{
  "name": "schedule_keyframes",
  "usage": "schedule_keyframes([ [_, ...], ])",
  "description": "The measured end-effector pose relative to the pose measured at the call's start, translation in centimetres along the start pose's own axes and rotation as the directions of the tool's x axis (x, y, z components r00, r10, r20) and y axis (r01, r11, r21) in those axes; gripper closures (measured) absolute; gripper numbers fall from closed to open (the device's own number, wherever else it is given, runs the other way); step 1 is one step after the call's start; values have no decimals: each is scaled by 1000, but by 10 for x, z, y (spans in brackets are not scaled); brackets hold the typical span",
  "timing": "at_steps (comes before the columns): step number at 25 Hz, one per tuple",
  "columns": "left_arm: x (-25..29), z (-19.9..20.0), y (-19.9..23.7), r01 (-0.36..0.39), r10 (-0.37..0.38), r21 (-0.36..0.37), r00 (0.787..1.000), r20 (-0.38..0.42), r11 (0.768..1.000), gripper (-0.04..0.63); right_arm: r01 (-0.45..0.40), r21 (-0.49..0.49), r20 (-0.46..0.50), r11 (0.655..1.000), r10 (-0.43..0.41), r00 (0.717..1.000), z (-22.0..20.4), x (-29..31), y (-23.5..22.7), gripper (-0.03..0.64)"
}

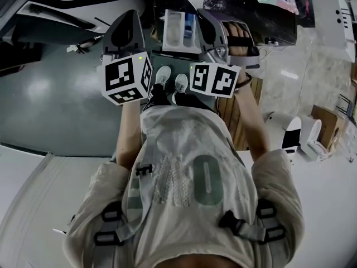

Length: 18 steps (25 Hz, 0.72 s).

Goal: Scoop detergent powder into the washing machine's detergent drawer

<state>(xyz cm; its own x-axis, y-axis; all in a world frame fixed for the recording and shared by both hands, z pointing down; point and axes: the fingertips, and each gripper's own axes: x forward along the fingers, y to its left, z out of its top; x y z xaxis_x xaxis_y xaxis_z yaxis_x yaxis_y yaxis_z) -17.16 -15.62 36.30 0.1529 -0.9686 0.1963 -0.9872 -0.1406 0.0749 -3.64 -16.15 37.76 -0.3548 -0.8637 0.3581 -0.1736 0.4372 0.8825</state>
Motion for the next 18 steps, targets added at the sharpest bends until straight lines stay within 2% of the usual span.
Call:
schedule_keyframes([
  [5,6,28,-14,45,-47,38,998,42,998,575,101,191,11,976,-105,994,-2,-20,-48,604],
  [9,9,51,-22,72,-78,66,994,83,995,575,180,325,-7,928,-188,982,-11,-35,-80,604],
  [13,11,73,-41,117,-129,95,983,127,989,575,257,454,-43,853,-268,963,-25,-50,-104,604],
  [18,10,92,-69,173,-196,142,966,170,975,575,304,623,-83,720,-326,942,-50,-64,-117,604],
])
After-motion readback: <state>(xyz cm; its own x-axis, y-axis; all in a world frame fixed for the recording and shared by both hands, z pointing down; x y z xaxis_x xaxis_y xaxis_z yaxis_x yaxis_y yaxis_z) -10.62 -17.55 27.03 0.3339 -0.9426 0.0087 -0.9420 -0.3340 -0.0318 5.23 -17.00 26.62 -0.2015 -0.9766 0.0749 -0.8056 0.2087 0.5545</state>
